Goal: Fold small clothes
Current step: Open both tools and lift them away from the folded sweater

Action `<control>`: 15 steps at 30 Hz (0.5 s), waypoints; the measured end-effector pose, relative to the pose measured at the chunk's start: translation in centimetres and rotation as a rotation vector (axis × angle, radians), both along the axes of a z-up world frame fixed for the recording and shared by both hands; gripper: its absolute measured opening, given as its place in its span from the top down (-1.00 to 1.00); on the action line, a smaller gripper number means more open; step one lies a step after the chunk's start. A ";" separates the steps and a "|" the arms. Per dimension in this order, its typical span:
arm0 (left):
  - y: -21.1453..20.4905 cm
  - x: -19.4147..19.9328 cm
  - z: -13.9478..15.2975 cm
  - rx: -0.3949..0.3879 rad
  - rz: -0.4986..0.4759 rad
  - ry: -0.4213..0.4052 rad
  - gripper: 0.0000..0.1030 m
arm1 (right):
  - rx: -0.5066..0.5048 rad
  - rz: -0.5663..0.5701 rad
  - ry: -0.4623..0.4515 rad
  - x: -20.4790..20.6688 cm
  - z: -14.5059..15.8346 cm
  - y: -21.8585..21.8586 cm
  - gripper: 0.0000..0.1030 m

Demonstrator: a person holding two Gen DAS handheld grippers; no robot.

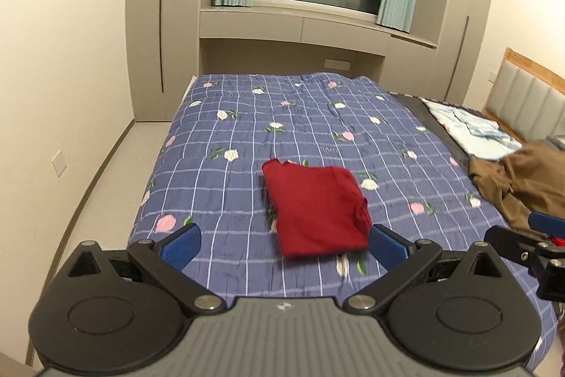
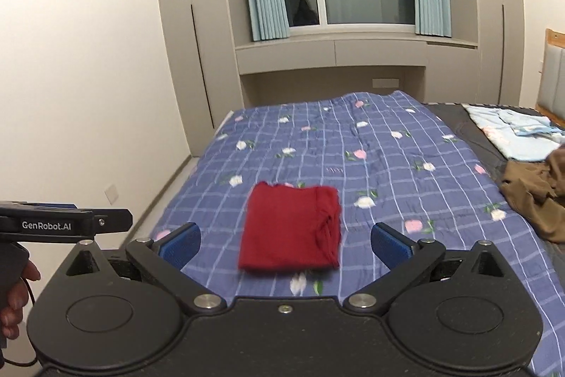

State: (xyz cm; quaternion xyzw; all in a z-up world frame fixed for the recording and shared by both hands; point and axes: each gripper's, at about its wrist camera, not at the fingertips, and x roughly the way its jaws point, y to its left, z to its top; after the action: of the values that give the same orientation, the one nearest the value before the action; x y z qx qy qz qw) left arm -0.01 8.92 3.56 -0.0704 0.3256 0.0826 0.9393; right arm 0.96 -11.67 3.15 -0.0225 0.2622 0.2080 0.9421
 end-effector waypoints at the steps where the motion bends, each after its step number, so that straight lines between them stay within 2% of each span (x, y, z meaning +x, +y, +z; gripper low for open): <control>1: -0.2 -0.6 -0.2 0.004 -0.003 0.004 -0.99 | -0.004 -0.003 0.007 -0.5 -0.2 -0.2 -0.99; 9: -1.4 -3.9 -1.9 0.005 -0.042 0.039 -0.99 | -0.035 -0.004 0.040 -3.5 -1.3 -1.5 -0.99; 15: -2.1 -5.4 -2.9 0.014 -0.072 0.070 -0.99 | -0.050 -0.009 0.098 -4.6 -2.6 -2.1 -0.99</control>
State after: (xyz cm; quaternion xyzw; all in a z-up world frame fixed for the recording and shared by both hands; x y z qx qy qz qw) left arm -5.37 6.80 0.68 -0.0493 0.3601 0.0536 0.9301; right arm -3.59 -13.76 0.50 -0.0345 0.3133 0.1981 0.9281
